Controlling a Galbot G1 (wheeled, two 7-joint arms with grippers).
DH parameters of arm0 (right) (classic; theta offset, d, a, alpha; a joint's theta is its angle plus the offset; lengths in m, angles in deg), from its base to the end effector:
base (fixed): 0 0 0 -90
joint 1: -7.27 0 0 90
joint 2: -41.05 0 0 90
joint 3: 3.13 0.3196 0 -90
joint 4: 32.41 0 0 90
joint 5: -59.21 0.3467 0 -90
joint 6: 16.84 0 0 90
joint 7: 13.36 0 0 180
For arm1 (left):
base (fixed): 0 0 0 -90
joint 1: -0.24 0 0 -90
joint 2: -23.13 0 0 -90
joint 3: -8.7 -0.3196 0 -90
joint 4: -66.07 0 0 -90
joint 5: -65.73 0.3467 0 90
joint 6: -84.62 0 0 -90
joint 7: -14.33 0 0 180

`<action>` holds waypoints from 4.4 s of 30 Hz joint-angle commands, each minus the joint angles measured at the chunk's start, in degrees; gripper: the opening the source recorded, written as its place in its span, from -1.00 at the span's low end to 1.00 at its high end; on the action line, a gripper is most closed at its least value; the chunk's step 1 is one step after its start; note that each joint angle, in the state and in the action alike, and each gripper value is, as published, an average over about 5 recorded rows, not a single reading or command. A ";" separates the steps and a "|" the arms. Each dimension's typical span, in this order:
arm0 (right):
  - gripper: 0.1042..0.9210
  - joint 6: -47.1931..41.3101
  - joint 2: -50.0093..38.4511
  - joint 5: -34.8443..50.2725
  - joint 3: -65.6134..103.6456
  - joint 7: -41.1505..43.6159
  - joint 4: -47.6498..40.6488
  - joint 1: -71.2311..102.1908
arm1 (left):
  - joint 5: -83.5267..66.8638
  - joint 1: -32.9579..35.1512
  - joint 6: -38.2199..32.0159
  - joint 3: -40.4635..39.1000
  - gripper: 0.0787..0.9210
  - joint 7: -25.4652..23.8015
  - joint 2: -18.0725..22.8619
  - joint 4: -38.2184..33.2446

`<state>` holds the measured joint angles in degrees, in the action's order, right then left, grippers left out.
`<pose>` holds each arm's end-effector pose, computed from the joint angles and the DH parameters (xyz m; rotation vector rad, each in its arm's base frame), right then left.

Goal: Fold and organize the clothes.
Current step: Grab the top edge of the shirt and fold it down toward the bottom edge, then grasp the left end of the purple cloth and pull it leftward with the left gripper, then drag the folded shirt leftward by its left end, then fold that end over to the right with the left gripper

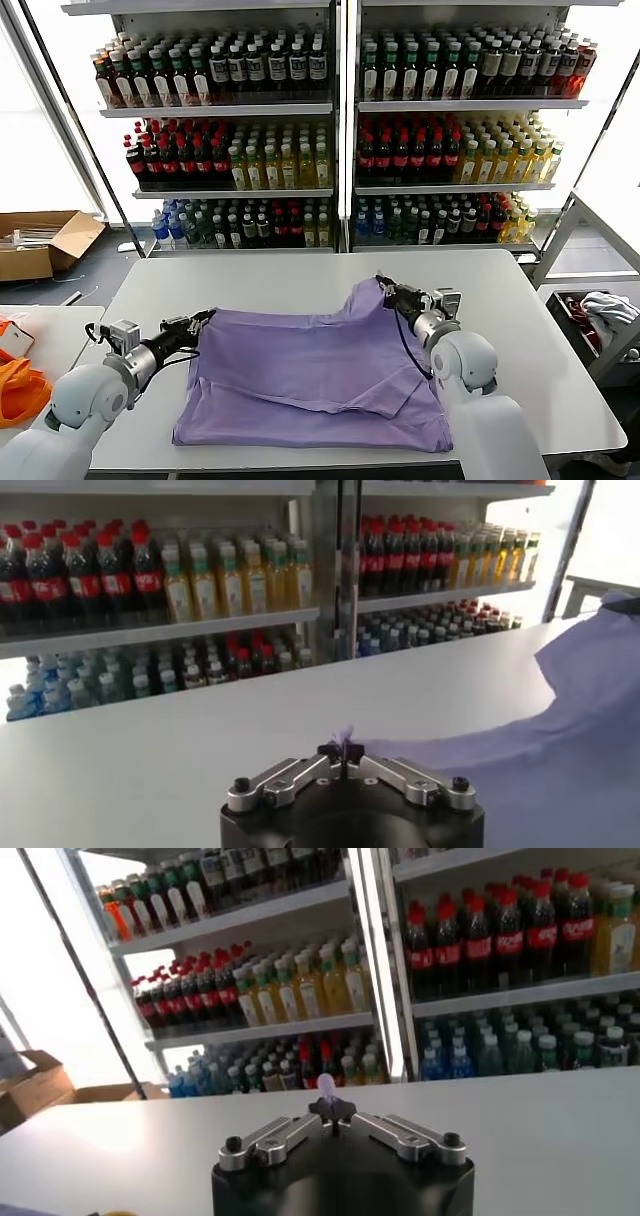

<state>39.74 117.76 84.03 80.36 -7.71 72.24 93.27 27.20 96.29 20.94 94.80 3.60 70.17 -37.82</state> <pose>0.3488 -0.0163 -0.2106 0.4949 -2.7927 -0.2244 0.3140 0.1443 -0.2229 -0.5196 -2.6594 -0.0895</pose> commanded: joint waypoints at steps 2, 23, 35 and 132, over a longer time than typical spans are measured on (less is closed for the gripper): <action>-1.00 0.17 -2.69 -5.53 3.66 0.88 20.80 20.56 | 0.24 17.25 1.73 9.49 -0.92 2.86 -0.29 -14.58; -1.00 3.71 -3.29 -11.33 11.46 3.03 25.19 45.02 | 8.13 33.15 2.44 13.73 -0.92 0.01 0.70 -17.14; -0.54 15.31 -2.16 -14.21 11.81 3.72 30.11 42.73 | 2.88 30.36 -0.54 18.51 -0.34 5.83 2.28 -19.93; 0.76 38.52 -2.51 -7.71 18.70 6.77 24.97 50.06 | -9.53 19.01 -0.32 10.00 -0.94 21.43 1.99 -24.07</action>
<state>78.38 115.02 76.41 99.16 -0.97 96.83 142.97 21.31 119.23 17.64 121.84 21.94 71.95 -52.10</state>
